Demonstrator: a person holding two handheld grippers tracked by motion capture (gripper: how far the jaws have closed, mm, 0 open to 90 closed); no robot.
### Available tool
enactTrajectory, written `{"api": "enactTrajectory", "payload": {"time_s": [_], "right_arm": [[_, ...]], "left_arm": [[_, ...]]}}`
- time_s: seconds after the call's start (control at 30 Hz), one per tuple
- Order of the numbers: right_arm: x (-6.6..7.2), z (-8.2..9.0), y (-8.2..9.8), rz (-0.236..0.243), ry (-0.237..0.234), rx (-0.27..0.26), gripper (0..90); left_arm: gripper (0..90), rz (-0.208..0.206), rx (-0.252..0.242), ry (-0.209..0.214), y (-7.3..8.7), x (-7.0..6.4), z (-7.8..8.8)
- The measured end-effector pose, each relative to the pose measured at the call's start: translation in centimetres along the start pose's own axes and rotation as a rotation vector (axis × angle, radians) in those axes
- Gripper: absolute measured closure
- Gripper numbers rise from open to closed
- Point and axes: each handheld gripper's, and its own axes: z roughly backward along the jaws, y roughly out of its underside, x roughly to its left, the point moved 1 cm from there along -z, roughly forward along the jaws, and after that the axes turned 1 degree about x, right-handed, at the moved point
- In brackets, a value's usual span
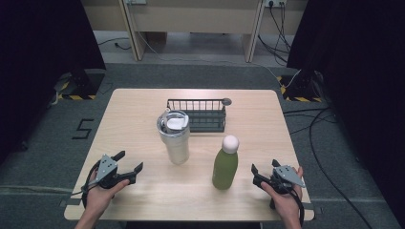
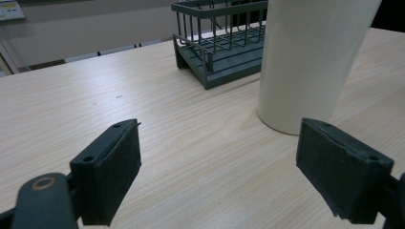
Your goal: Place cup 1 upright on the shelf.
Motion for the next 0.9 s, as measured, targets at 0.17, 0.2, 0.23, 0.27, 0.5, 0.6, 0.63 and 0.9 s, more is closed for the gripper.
{"api": "enactTrajectory", "payload": {"time_s": [0.17,0.2,0.23,0.27,0.5,0.6,0.63,0.9], "right_arm": [[0.0,0.0,0.0,-0.002,-0.001,-0.004,15.4],[0.0,0.0,0.0,-0.002,-0.001,-0.003,15.4],[-0.1,0.0,-0.1,0.000,-0.002,-0.003,15.4],[0.0,0.0,-0.1,0.000,-0.001,-0.002,15.4],[0.0,0.0,-0.2,-0.001,-0.007,-0.002,15.4],[0.0,-0.1,-0.1,-0.002,-0.006,0.000,15.5],[0.0,-0.1,-0.1,-0.002,-0.006,0.001,15.5],[0.1,-0.2,-0.1,0.006,-0.006,0.007,15.5]], "left_arm": [[14.5,0.001,-0.022,0.007,-0.3,-0.2,-0.1],[14.5,0.002,-0.024,0.017,-0.4,-0.3,-0.2],[14.5,-0.003,-0.029,0.016,-0.5,-0.4,-0.2],[14.5,-0.006,-0.036,0.033,-0.7,-0.6,-0.3],[12.1,-0.019,-0.089,0.114,-1.8,-1.9,-1.2],[6.8,-0.005,-0.104,0.141,-2.3,-2.3,-1.5],[5.9,-0.004,-0.107,0.149,-2.4,-2.4,-1.6],[0.0,0.026,-0.123,0.192,-3.5,-3.6,-3.4]]}}
